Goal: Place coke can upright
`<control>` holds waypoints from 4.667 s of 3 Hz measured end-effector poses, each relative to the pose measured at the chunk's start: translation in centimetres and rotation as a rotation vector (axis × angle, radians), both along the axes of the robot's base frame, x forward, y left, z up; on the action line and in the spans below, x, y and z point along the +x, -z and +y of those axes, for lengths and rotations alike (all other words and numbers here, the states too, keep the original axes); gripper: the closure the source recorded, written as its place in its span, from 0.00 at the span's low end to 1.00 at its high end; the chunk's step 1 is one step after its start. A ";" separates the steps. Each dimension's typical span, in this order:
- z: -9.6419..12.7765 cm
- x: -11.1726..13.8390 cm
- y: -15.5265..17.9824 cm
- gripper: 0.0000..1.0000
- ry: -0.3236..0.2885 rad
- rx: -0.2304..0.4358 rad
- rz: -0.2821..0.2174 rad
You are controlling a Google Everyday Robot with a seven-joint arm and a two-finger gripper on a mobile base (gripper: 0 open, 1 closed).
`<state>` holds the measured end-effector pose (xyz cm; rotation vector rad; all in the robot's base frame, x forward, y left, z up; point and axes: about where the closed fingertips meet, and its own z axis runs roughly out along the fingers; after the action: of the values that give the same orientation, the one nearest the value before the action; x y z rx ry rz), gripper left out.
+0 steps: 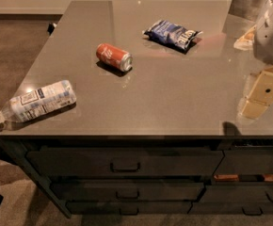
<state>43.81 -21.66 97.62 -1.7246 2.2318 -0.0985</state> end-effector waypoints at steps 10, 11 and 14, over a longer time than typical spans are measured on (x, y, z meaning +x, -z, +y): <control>25.2 27.8 10.1 0.00 0.335 0.043 0.192; 27.1 29.3 11.3 0.00 0.315 0.033 0.197; 29.2 31.3 9.0 0.85 0.218 0.098 0.137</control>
Offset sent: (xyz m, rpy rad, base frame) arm 0.0400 0.0332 -0.0047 -0.0089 0.0982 -0.0517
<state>75.10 7.58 88.67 -1.4735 2.4740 0.0815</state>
